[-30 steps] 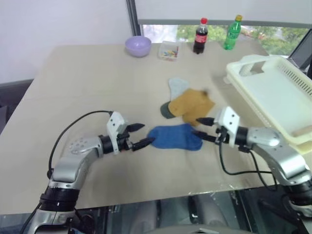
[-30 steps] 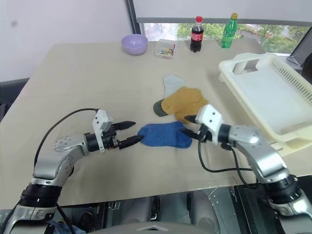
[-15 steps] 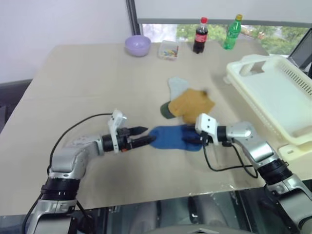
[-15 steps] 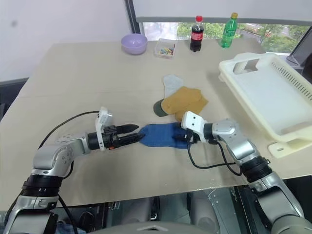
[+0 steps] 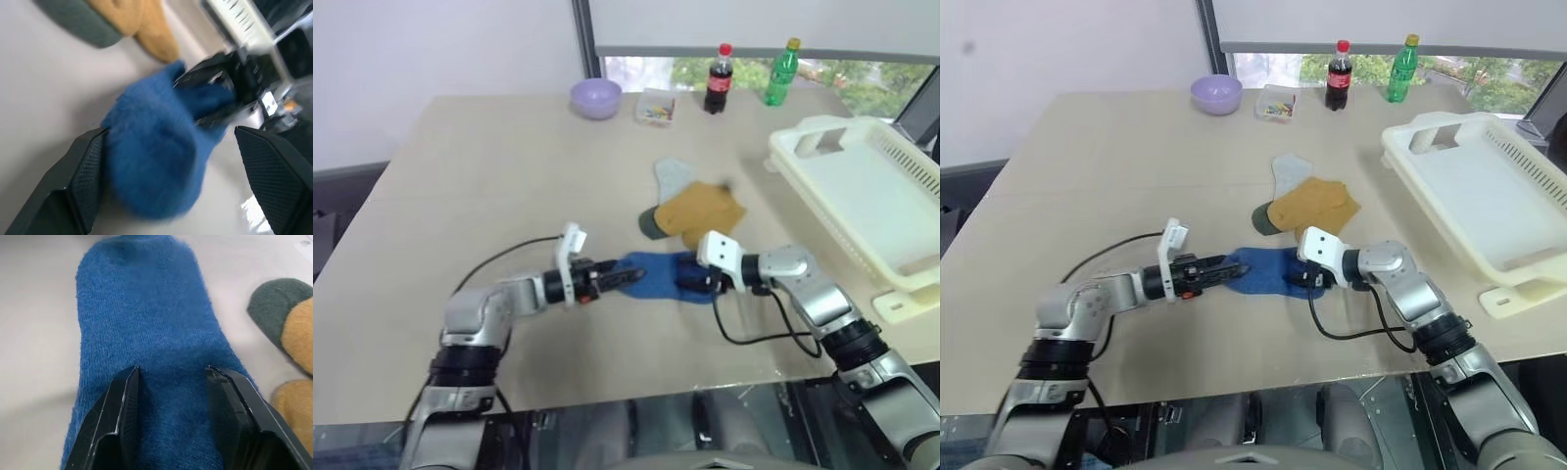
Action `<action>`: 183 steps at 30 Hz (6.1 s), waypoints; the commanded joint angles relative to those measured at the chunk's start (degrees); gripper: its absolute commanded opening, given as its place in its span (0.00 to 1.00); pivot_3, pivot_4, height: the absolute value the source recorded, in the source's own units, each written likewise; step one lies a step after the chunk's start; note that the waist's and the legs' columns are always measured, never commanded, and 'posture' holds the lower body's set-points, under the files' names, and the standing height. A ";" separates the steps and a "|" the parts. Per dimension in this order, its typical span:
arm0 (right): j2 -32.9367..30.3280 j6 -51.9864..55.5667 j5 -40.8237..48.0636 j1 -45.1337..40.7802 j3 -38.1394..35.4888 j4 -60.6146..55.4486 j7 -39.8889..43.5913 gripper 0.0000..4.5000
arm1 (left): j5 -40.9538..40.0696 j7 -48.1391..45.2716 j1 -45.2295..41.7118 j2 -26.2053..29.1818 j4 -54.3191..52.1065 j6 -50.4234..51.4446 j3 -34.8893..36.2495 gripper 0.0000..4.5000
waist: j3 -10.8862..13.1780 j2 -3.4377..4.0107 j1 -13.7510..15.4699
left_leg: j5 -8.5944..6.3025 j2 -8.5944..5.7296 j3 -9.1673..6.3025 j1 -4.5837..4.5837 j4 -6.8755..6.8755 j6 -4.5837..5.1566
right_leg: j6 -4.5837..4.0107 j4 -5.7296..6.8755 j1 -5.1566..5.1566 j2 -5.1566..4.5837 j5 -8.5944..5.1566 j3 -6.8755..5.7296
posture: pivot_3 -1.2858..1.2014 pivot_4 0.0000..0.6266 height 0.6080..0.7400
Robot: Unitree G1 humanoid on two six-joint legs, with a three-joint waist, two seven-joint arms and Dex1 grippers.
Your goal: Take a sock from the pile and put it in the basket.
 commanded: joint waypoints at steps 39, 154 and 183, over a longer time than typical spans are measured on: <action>-1.71 6.54 -1.58 4.90 -1.37 -6.54 -4.79 0.48 | 10.39 -2.58 -7.09 -4.74 10.01 -17.66 -7.04 0.94 | 0.02 -0.04 0.01 | -0.01 -0.08 -0.08 -0.11 -0.06 -0.01 | -0.16 -0.16 -0.02 -0.13 0.08 -0.10 | 0.52 0.24 1.00; -2.53 11.92 -1.36 7.82 -2.31 -12.80 -6.80 0.48 | -14.62 -1.52 -4.73 -9.91 2.01 15.92 3.06 0.94 | 0.11 -0.06 -0.10 | -0.02 -0.12 -0.61 -0.28 -0.28 0.00 | 0.10 -0.29 -0.17 -0.35 -0.15 -0.30 | 0.52 0.24 1.00; -7.78 11.47 -2.32 8.81 -5.06 -25.40 -10.32 0.99 | -10.41 -1.88 -5.10 -11.38 5.23 12.99 -3.02 0.94 | 0.15 -0.06 -0.05 | -0.01 -0.36 -0.80 -0.95 -0.22 0.00 | -0.07 -0.27 -0.69 -0.36 -0.04 -0.40 | 0.52 0.24 1.00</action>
